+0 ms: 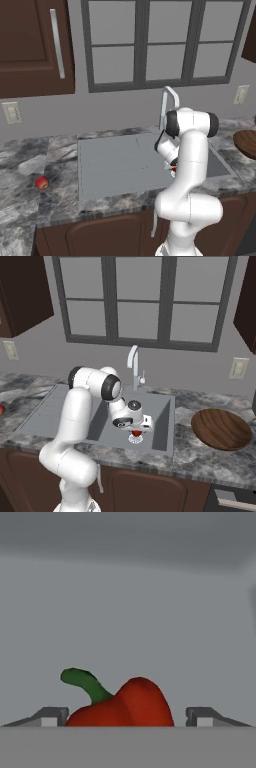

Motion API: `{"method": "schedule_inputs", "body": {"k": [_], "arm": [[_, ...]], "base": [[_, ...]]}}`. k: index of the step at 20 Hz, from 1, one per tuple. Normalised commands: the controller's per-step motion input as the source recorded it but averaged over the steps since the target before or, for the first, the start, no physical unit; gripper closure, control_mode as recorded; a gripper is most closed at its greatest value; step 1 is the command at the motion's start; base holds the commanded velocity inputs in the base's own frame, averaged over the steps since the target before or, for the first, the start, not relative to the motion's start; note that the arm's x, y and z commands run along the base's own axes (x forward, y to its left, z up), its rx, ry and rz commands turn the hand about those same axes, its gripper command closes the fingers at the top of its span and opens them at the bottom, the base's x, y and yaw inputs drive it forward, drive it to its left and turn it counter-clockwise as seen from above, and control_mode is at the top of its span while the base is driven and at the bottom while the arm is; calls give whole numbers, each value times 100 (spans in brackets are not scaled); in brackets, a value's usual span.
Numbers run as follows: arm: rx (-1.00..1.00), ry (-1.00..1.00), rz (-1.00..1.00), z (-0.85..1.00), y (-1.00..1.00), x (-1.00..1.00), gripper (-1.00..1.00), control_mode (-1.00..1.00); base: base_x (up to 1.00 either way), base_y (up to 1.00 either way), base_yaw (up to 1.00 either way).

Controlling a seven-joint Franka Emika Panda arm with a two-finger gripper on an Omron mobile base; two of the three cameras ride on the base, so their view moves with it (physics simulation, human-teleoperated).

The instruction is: Remove the bell pepper and apple from the sink. Then move the bowl and cup from the counter to the sink for washing.

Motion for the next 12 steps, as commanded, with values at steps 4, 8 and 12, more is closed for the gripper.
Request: {"method": "schedule_inputs", "body": {"k": [4, 8, 12], "arm": [[0, 2, 0, -7, 1, 0, 100, -100], [0, 0, 0, -5, 0, 0, 100, -100], [0, 0, 0, -4, 0, 0, 100, -100]], "base": [[0, 0, 0], [0, 0, 0], [0, 0, 0]]}}
